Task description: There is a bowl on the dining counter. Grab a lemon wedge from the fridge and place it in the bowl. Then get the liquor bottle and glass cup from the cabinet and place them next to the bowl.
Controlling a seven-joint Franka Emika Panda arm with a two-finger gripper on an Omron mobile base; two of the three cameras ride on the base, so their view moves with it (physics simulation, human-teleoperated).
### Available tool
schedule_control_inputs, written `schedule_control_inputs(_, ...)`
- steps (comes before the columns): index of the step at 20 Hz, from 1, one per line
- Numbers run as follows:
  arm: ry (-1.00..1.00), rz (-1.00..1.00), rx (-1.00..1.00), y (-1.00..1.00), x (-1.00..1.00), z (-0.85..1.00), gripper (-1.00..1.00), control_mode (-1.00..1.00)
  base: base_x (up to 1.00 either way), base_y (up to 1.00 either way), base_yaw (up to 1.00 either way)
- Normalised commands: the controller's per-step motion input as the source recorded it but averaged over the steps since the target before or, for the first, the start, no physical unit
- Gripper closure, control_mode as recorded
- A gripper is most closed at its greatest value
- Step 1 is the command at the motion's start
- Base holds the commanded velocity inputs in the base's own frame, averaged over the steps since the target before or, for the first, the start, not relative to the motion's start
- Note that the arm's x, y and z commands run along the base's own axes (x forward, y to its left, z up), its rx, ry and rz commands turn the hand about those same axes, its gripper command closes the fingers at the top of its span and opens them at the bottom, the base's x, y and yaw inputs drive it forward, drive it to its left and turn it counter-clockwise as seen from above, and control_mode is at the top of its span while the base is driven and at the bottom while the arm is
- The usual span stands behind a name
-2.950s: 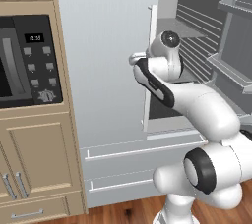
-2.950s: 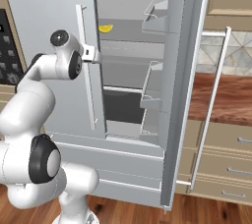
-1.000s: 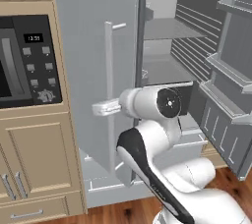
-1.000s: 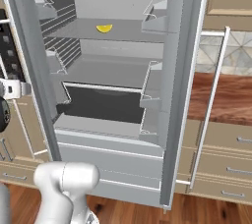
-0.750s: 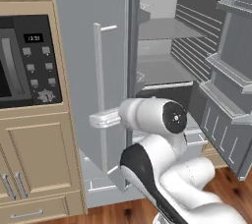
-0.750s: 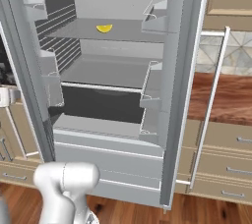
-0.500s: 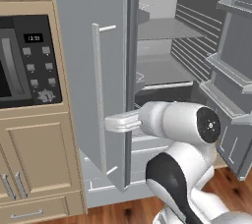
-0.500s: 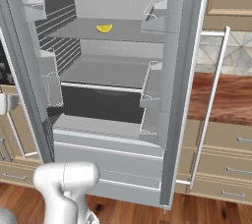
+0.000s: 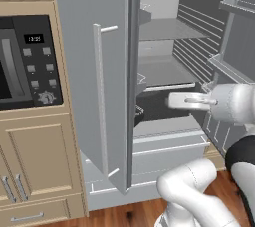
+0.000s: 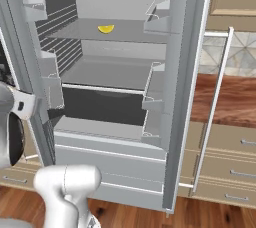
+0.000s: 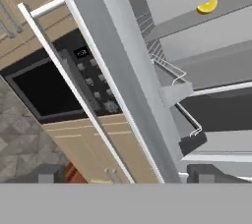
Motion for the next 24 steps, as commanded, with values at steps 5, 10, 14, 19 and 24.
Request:
schedule_control_inputs(5, 0.0, 0.0, 0.26, -0.77, 0.47, 0.04, -1.0, -1.0, 0.0, 0.0, 0.0)
schedule_control_inputs(10, 0.0, 0.0, 0.26, -0.29, 0.9, 0.0, -1.0, -1.0, 0.0, 0.0, 0.0)
schedule_control_inputs(14, 0.13, 0.0, 0.2, 0.06, 0.99, 0.0, -1.0, -1.0, 0.0, 0.0, 0.0)
schedule_control_inputs(19, 0.18, 0.02, 0.15, 0.11, 1.0, 0.0, -1.0, -1.0, 0.0, 0.0, 0.0)
schedule_control_inputs(24, 0.25, 0.06, 0.08, 0.23, 0.86, 0.0, -1.0, -1.0, 0.0, 0.0, 0.0)
